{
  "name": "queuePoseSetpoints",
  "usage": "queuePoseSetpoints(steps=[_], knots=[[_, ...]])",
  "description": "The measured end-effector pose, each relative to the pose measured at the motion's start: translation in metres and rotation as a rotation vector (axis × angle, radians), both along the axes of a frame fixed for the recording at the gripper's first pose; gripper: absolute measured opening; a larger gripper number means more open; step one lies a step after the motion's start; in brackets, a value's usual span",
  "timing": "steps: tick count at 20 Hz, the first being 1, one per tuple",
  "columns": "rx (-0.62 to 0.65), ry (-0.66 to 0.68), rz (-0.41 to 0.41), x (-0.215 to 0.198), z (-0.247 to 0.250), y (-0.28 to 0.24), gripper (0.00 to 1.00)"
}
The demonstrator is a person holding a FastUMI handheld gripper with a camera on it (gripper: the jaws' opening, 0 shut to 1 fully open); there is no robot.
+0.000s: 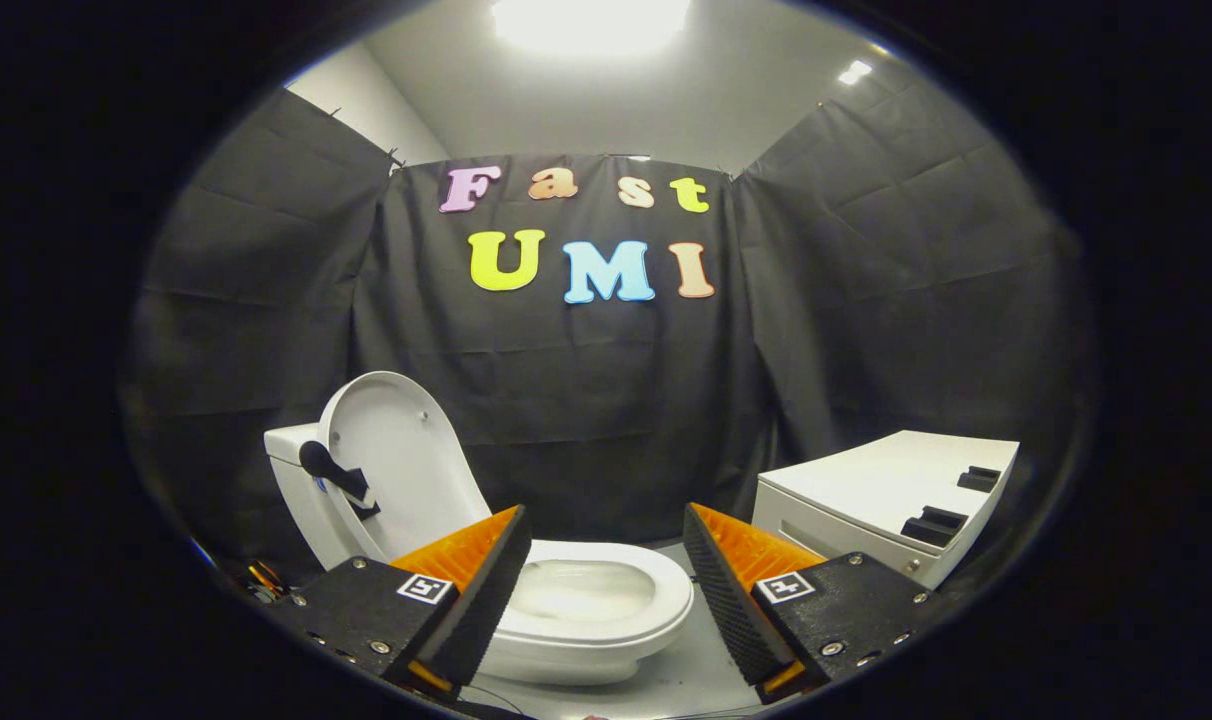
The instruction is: Open the toilet lid.
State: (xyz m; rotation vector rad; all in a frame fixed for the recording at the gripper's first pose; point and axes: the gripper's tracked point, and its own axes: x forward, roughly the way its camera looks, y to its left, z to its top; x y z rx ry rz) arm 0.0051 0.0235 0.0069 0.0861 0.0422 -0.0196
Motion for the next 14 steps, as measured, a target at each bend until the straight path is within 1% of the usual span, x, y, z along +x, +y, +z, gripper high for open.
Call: queuePoseSetpoints(steps=[14], knots=[[0.011,0.015,0.006,-0.0044,-0.0038,0.0,0.94]])
